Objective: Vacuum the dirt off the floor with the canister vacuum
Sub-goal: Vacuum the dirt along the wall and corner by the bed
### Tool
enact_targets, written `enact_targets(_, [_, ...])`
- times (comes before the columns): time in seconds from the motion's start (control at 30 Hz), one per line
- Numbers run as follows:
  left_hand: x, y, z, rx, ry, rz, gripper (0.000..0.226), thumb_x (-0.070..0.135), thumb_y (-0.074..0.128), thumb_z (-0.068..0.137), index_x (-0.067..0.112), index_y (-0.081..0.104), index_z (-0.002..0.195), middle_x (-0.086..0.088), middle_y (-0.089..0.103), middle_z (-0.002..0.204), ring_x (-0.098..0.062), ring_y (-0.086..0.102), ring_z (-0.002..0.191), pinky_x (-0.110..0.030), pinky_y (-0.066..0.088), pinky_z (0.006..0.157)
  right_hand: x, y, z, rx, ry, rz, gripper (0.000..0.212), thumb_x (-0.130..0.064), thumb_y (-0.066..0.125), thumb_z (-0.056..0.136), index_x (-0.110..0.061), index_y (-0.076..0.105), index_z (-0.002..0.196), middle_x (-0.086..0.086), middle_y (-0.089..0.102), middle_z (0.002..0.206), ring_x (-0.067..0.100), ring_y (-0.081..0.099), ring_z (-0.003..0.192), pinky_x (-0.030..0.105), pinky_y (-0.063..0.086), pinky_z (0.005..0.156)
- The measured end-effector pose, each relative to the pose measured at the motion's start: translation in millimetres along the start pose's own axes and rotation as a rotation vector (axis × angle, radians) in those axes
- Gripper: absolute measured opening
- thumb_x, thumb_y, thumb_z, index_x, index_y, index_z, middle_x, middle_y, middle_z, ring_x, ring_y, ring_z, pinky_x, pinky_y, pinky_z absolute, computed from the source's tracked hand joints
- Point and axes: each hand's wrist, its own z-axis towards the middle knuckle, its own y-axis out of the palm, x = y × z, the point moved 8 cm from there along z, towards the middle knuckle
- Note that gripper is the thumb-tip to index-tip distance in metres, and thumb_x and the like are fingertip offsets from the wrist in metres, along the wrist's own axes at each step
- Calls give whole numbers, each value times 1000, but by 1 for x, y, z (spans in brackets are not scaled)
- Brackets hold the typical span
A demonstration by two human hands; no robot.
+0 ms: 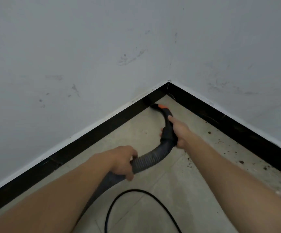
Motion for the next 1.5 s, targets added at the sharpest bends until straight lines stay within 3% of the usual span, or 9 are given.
enact_targets(0.17, [-71, 38, -61, -206, -73, 216, 45, 19, 76, 72, 25, 56, 111, 6, 49, 111, -15, 53, 108, -29, 49, 92, 112, 28, -79, 44, 27, 137, 27, -41, 53, 102, -15, 56, 107, 18, 67, 80, 29, 63, 63, 41, 59, 61])
enact_targets(0.27, [-108, 72, -95, -263, -89, 209, 36, 21, 72, 71, 37, 45, 88, 9, 48, 107, -11, 49, 104, -25, 44, 86, 158, 52, -111, 28, 11, 168, 29, -38, 52, 102, -10, 57, 105, 16, 64, 73, 25, 59, 54, 34, 56, 52])
enact_targets(0.47, [-126, 122, -112, -7, -41, 29, 29, 28, 63, 66, 34, 48, 89, 10, 57, 92, -6, 57, 87, -25, 49, 74, 162, 41, -122, 140, -70, 165, 28, -38, 51, 103, -10, 57, 104, 17, 64, 76, 25, 60, 54, 31, 53, 47])
enact_targets(0.7, [-123, 126, -114, 218, 56, -179, 29, 32, 61, 58, 25, 56, 85, 8, 62, 79, -2, 60, 74, -25, 50, 63, 118, 91, -117, -66, 48, -131, 35, -39, 54, 102, -4, 54, 106, 17, 65, 79, 30, 63, 62, 35, 56, 51])
enact_targets(0.87, [-141, 119, -112, 312, 55, -237, 26, 27, 64, 59, 23, 57, 84, 7, 62, 78, -3, 60, 71, -27, 50, 61, 127, 79, -100, 137, -43, -148, 47, -45, 54, 99, -4, 55, 123, 20, 68, 107, 37, 68, 94, 51, 60, 83])
enact_targets(1.0, [-140, 129, -111, 344, 49, -274, 23, 28, 65, 59, 24, 57, 80, 8, 60, 75, -6, 60, 69, -25, 47, 58, 120, 97, -95, 51, -45, -193, 42, -42, 58, 98, -4, 54, 115, 19, 69, 92, 33, 68, 78, 47, 61, 75])
enact_targets(1.13, [-130, 106, -107, 523, 67, -371, 24, 28, 70, 71, 22, 55, 88, 6, 59, 77, -8, 59, 69, -28, 48, 59, 90, 99, -52, 143, -114, -145, 53, -47, 58, 94, -6, 52, 128, 20, 67, 111, 40, 67, 96, 56, 58, 85])
enact_targets(1.37, [-204, 118, -121, 385, -141, -123, 26, 19, 66, 65, 36, 51, 79, 11, 62, 84, -4, 59, 79, -22, 49, 64, 158, 126, -101, 111, -68, -72, 39, -43, 48, 102, -10, 52, 121, 12, 63, 105, 28, 62, 91, 37, 52, 76])
enact_targets(1.5, [-263, 125, -151, 295, -303, 8, 26, 17, 63, 67, 37, 50, 76, 11, 61, 86, -7, 57, 85, -23, 48, 67, 240, 143, -142, 126, 25, 96, 35, -43, 49, 102, -12, 51, 117, 9, 63, 105, 26, 63, 96, 42, 54, 91])
